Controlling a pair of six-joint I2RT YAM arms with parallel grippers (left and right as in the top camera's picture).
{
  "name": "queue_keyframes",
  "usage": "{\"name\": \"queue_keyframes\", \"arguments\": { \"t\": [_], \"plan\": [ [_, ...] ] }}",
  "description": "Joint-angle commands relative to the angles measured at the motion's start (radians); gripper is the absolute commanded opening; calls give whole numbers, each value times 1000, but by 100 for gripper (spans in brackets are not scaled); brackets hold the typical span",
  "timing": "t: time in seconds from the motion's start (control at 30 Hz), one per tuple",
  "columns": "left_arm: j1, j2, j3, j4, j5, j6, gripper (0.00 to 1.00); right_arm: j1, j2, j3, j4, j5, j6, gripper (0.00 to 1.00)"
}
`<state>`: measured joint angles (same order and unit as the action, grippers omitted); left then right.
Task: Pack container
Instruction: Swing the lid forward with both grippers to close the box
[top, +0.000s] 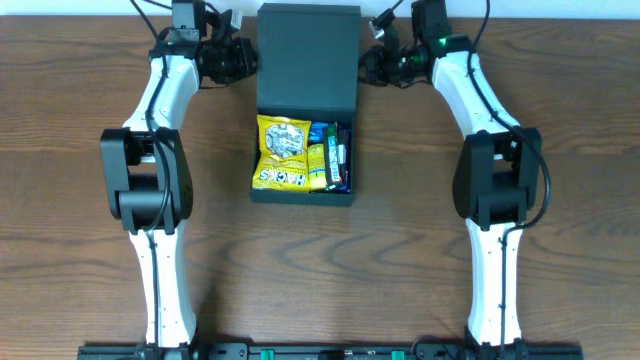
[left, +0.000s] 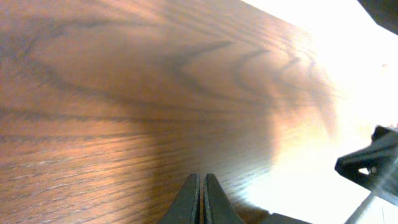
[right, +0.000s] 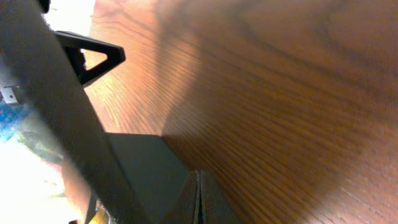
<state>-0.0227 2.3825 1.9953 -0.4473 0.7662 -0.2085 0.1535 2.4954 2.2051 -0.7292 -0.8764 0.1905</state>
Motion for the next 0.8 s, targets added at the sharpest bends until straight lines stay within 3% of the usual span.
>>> {"name": "queue_keyframes", "arguments": {
  "t": [0.0, 0.43, 0.77],
  "plan": [
    [-21, -95, 32, -1, 74, 71, 6, 17, -57, 81, -35, -74, -80, 2],
    [-18, -265, 32, -146, 64, 311, 6, 18, -57, 283, -306, -69, -248, 2],
    [19, -306, 32, -296, 66, 419, 6, 18, -57, 421, -581, -18, -415, 1]
  ]
}}
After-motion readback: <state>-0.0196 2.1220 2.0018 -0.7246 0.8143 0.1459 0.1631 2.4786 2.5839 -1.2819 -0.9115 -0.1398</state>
